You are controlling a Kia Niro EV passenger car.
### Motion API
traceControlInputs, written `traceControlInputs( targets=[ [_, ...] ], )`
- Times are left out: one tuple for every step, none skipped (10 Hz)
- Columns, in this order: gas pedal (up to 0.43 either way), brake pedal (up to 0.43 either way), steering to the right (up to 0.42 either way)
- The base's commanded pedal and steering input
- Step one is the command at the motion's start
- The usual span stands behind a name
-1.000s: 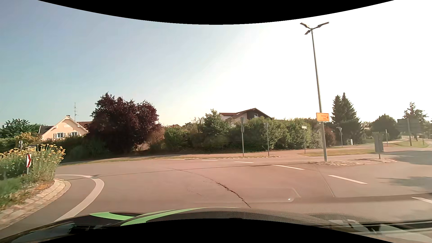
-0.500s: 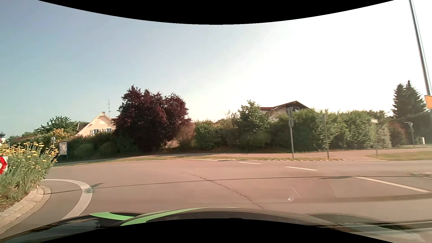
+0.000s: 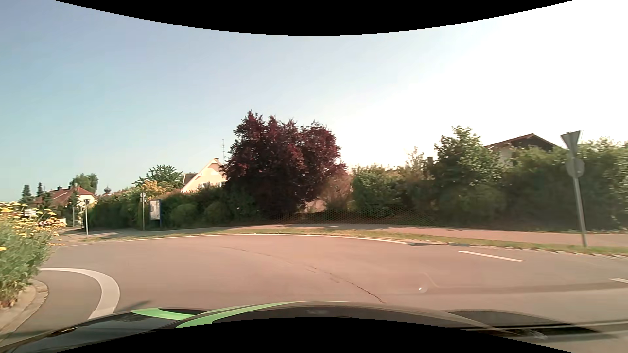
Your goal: Follow the waypoints while adhering to traffic rules and regulations
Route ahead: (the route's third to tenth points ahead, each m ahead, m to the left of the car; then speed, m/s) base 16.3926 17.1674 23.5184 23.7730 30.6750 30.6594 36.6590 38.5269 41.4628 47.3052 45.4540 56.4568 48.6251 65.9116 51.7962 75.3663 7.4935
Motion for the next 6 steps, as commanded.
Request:
traceControlInputs(
  targets=[
    [0.118, 0.000, -0.302],
    [0.118, 0.000, -0.310],
    [0.118, 0.000, -0.312],
    [0.110, 0.000, -0.312],
    [0.110, 0.000, -0.312],
    [0.110, 0.000, -0.314]
  ],
)
